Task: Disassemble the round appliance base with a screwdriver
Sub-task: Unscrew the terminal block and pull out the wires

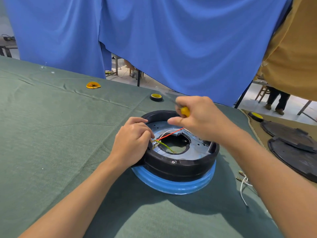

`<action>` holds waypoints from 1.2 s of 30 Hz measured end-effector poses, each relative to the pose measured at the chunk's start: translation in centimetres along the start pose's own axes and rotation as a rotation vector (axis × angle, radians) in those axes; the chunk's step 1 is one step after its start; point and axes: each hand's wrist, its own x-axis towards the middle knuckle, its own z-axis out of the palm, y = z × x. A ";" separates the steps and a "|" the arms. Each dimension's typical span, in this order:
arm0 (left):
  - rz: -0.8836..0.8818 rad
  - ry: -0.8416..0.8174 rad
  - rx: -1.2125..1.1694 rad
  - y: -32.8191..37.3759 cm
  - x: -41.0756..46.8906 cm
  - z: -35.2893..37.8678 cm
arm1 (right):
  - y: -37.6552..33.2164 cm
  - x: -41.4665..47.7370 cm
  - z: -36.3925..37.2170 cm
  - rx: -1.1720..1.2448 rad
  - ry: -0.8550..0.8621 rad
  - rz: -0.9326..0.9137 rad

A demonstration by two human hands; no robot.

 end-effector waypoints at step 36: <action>0.000 -0.009 -0.011 -0.7 0.3 0.1 | 6.2 4.3 -1.0 0.159 0.522 0.496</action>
